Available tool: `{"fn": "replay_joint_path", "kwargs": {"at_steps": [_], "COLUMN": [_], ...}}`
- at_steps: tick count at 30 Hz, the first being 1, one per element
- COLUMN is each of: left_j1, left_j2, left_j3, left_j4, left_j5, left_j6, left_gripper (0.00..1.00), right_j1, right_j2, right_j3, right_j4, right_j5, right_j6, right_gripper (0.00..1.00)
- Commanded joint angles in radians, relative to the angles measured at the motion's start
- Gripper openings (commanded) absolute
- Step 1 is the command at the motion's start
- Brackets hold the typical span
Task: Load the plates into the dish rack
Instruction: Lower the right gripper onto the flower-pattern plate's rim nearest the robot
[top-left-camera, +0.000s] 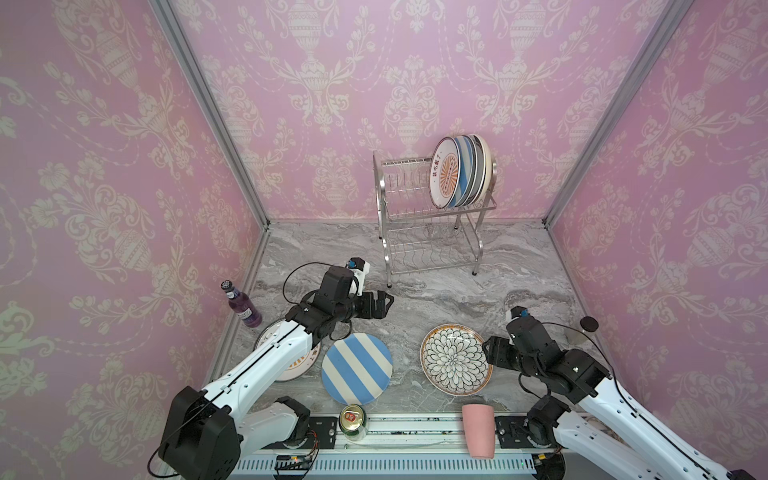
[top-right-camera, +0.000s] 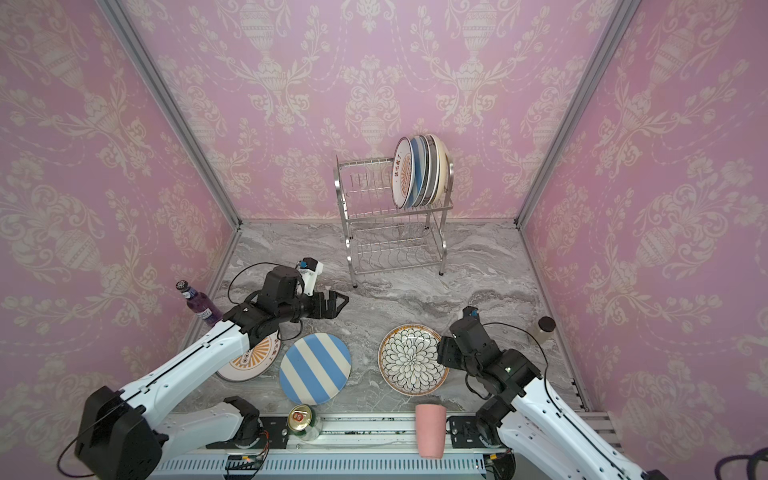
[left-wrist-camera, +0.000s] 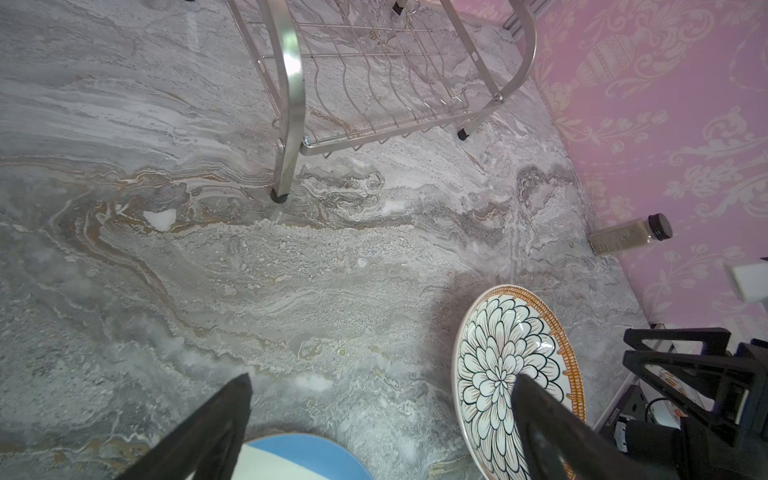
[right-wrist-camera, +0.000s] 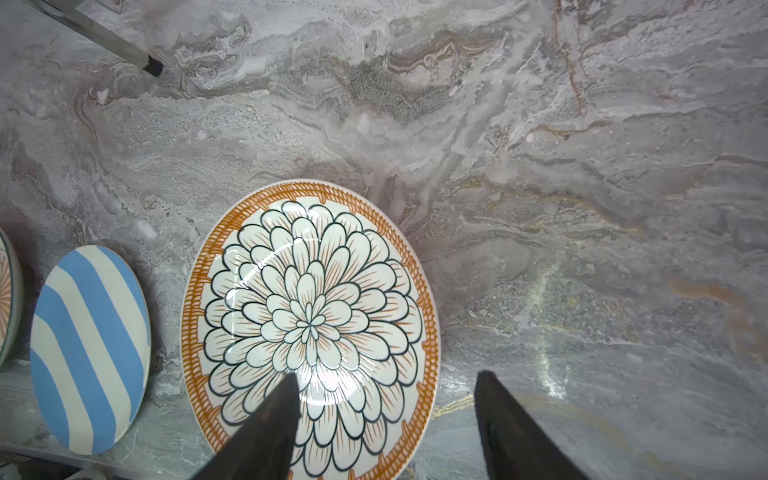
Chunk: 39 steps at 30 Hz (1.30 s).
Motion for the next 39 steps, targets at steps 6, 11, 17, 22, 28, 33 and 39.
{"fn": "replay_joint_path", "kwargs": {"at_steps": [6,11,17,22,28,33,39], "left_j1": [-0.036,-0.038,-0.038,-0.039,-0.045,-0.050,-0.058], "left_j2": [0.157,0.217,0.248,0.268,0.292,0.301,0.311], "left_j3": [0.025,0.022,0.001,-0.023,-0.028,-0.029,-0.035], "left_j4": [0.034,0.082,0.137,0.181,0.190,0.204,0.213], "left_j5": [0.071,0.141,0.150,0.168,0.185,0.199,0.200], "left_j6": [0.077,0.081,0.082,0.085,0.099,0.099,0.101], "left_gripper": [0.99,0.99,0.99,0.99,0.99,0.99,0.99], "right_j1": [-0.027,-0.032,-0.041,-0.042,-0.048,-0.053,-0.061], "right_j2": [-0.017,-0.045,-0.036,-0.053,-0.084,-0.109,-0.113], "right_j3": [-0.141,-0.181,-0.233,-0.268,-0.324,-0.353,-0.367], "right_j4": [0.104,0.088,0.141,0.180,0.267,0.292,0.314], "right_j5": [-0.118,-0.106,-0.131,-0.134,-0.153,-0.156,-0.155], "right_j6": [0.043,0.067,0.115,0.138,0.178,0.201,0.208], "right_gripper": [0.57,0.56,0.54,0.51,0.47,0.43,0.40]}}
